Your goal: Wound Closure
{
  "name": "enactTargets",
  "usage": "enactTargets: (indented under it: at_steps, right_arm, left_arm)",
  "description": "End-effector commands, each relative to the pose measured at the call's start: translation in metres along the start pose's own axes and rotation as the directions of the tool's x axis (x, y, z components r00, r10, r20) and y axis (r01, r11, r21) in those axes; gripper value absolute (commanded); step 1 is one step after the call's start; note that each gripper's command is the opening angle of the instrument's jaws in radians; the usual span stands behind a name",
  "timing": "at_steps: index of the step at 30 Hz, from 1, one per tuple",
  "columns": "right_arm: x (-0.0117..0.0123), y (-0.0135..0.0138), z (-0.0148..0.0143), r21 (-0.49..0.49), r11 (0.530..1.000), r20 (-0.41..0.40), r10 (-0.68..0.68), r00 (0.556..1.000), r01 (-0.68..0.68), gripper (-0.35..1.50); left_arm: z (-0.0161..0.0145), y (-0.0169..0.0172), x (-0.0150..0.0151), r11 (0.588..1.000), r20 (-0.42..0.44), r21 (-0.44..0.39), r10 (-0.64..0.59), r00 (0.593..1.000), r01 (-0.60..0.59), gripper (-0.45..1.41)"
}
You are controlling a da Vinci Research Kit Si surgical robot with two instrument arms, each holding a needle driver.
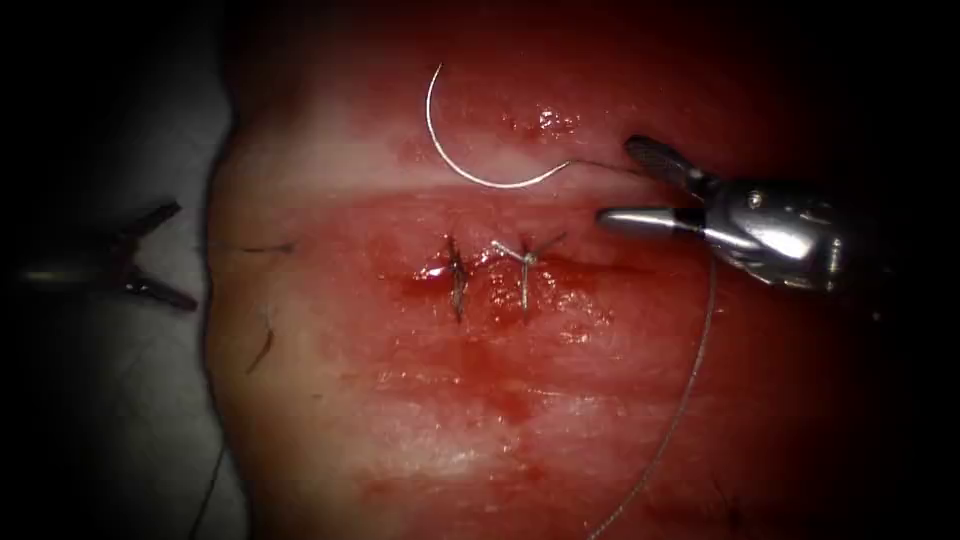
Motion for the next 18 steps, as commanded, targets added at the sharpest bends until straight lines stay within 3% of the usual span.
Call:
enactTargets:
  at_steps: [1, 6, 9, 11, 12, 13, 14, 18]
  right_arm:
    - [-0.0008, -0.0006, 0.0006, 0.004, 1.000, 0.001, 0.003, 1.000, -0.003, 1.20]
    - [-0.0007, -0.0006, 0.0006, 0.003, 1.000, 0.002, 0.003, 1.000, -0.003, 1.18]
    - [-0.0006, -0.0005, 0.0005, 0.002, 1.000, -0.001, -0.007, 1.000, 0.007, 1.18]
    - [-0.0006, -0.0006, 0.0004, 0.003, 1.000, -0.001, -0.013, 1.000, 0.013, 1.18]
    - [-0.0005, -0.0007, 0.0003, 0.004, 1.000, -0.001, -0.024, 1.000, 0.024, 1.18]
    - [-0.0005, -0.0007, 0.0003, 0.004, 1.000, -0.001, -0.024, 1.000, 0.024, 1.18]
    - [-0.0001, -0.0008, -0.0002, 0.009, 0.999, 0.000, -0.032, 0.999, 0.032, 1.16]
    - [0.0004, -0.0009, -0.0010, 0.018, 0.999, 0.001, -0.026, 1.000, 0.026, 1.09]
  left_arm:
    - [0.0000, 0.0005, -0.0003, 1.000, -0.004, -0.017, -0.003, 1.000, 0.003, 0.98]
    - [-0.0013, -0.0006, 0.0010, 0.999, -0.044, -0.030, -0.017, 0.999, 0.015, 0.93]
    - [-0.0013, -0.0013, 0.0040, 0.998, -0.160, 0.002, -0.057, 0.985, 0.058, 0.89]
    - [-0.0011, -0.0012, 0.0047, 0.998, -0.182, 0.013, -0.060, 0.982, 0.064, 0.89]
    - [-0.0003, -0.0008, 0.0066, 0.998, -0.206, 0.032, -0.051, 0.977, 0.059, 0.89]
    - [-0.0003, -0.0008, 0.0066, 0.998, -0.206, 0.032, -0.051, 0.977, 0.059, 0.89]
    - [0.0011, 0.0001, 0.0093, 0.996, -0.206, 0.051, -0.066, 0.976, 0.078, 0.84]
    - [0.0021, 0.0004, 0.0113, 0.989, -0.206, 0.052, -0.123, 0.971, 0.136, 0.69]
